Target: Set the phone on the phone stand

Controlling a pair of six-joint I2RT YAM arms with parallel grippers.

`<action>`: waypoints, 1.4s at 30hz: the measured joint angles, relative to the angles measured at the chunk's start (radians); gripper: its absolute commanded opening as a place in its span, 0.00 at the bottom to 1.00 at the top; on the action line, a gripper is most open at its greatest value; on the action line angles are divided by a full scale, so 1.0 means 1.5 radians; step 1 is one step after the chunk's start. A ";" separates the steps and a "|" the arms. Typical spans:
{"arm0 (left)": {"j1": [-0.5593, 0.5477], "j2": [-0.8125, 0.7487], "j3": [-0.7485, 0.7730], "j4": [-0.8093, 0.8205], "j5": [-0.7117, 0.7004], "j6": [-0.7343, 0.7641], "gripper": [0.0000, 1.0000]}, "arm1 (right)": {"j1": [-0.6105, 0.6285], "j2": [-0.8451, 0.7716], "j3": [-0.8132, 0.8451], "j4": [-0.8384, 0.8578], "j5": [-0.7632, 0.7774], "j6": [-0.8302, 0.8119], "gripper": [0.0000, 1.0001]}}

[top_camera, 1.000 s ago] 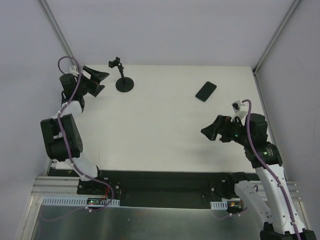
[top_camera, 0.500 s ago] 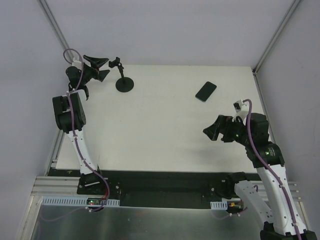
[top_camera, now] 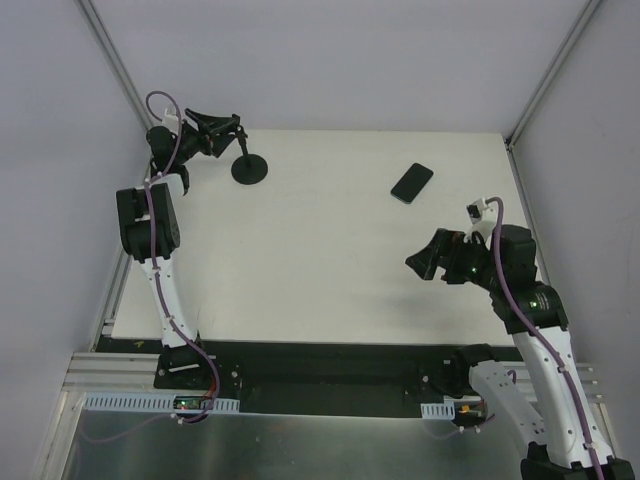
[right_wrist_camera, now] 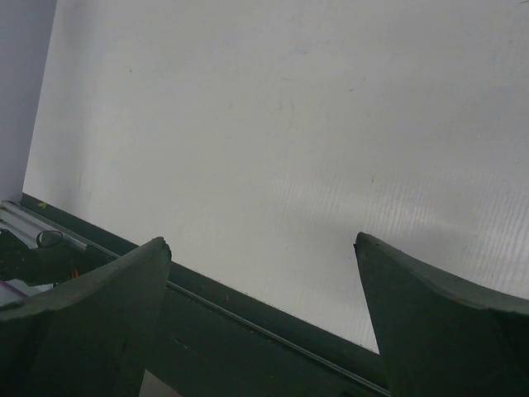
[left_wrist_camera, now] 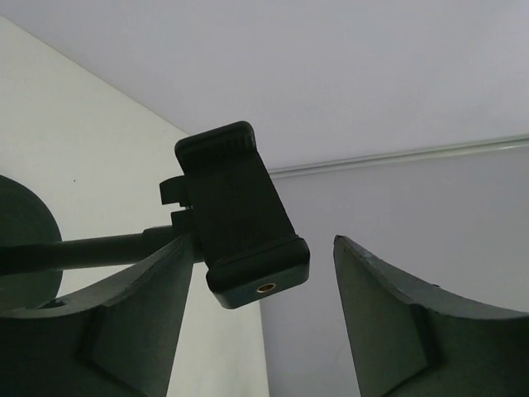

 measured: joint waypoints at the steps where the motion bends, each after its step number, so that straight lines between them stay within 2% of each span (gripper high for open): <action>1: -0.002 0.000 0.000 -0.005 0.000 0.003 0.64 | 0.000 -0.002 0.000 0.000 0.000 0.002 0.96; 4: -0.003 0.000 0.004 -0.029 -0.001 0.016 0.70 | 0.000 -0.008 0.000 -0.001 0.000 0.005 0.96; 7: -0.003 0.002 0.024 -0.063 -0.001 0.030 0.66 | 0.000 -0.015 0.000 -0.004 0.000 0.008 0.96; 8: -0.003 0.002 0.032 -0.073 -0.001 0.031 0.58 | 0.000 -0.019 0.000 -0.005 0.000 0.009 0.96; 14: -0.003 0.002 0.056 -0.125 -0.003 0.050 0.46 | 0.000 -0.028 0.000 -0.007 0.000 0.019 0.96; 17: -0.003 0.003 0.063 -0.148 -0.003 0.058 0.32 | 0.000 -0.028 0.000 -0.007 0.000 0.025 0.96; 18: -0.003 0.003 0.064 -0.152 -0.003 0.059 0.24 | 0.000 -0.028 0.000 -0.007 0.000 0.027 0.96; 21: -0.003 0.003 0.065 -0.156 -0.003 0.062 0.18 | 0.005 -0.028 0.000 -0.006 0.001 0.037 0.96; 23: -0.003 -0.001 0.053 -0.144 -0.005 0.061 0.04 | 0.015 -0.026 0.000 -0.006 0.003 0.044 0.96; 24: -0.003 -0.010 0.032 -0.130 -0.009 0.055 0.00 | 0.025 -0.024 0.000 -0.005 0.010 0.048 0.96; 30: -0.009 -0.125 -0.170 -0.031 -0.055 0.009 0.00 | 0.113 0.004 0.000 0.001 0.063 0.069 0.96; 35: -0.044 -0.302 -0.421 0.021 -0.130 -0.008 0.00 | 0.199 0.038 0.000 0.025 0.111 0.088 0.96; 39: -0.113 -0.463 -0.603 0.031 -0.220 -0.012 0.00 | 0.259 0.076 0.000 0.052 0.143 0.099 0.96; 42: -0.200 -0.581 -0.710 0.034 -0.306 -0.008 0.00 | 0.292 0.101 0.000 0.070 0.160 0.107 0.96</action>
